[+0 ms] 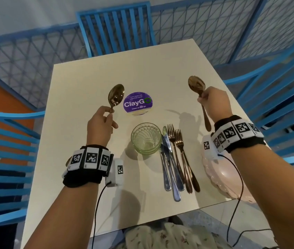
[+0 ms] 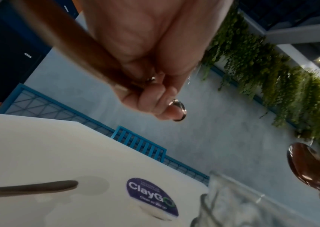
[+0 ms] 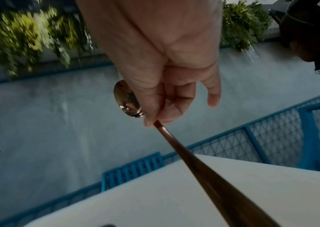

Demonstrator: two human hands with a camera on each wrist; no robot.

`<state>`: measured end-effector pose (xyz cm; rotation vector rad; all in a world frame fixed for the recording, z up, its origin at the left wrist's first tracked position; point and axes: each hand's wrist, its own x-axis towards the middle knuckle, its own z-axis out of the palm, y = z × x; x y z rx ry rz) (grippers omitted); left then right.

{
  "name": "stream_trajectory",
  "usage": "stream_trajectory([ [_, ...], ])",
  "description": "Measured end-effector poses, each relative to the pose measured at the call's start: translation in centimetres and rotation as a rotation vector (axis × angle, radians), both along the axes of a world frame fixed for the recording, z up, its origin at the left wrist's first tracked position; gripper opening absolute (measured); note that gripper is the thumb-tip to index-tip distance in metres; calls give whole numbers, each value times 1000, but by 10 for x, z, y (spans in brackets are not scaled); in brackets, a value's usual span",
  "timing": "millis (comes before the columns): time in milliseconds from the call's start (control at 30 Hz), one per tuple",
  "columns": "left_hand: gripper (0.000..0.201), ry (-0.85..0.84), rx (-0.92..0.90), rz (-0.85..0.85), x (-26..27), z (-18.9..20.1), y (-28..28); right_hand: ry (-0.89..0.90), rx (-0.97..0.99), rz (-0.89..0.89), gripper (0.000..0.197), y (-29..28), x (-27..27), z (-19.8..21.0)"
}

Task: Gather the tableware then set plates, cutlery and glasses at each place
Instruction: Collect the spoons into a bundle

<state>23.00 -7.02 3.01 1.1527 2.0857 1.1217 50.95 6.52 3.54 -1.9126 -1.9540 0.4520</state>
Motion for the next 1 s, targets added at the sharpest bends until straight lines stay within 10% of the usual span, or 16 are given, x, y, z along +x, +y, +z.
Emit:
stream_trajectory([
  [300,17,-281,188,-60,30,49,-18,280,220,126,17,-62,-10,70],
  [633,17,-305,87,-318,82,64,-49,867,-192,229,12,-123,-54,74],
  [1000,22,-371,142,-27,36,47,-92,996,-245,283,16,-159,-156,41],
])
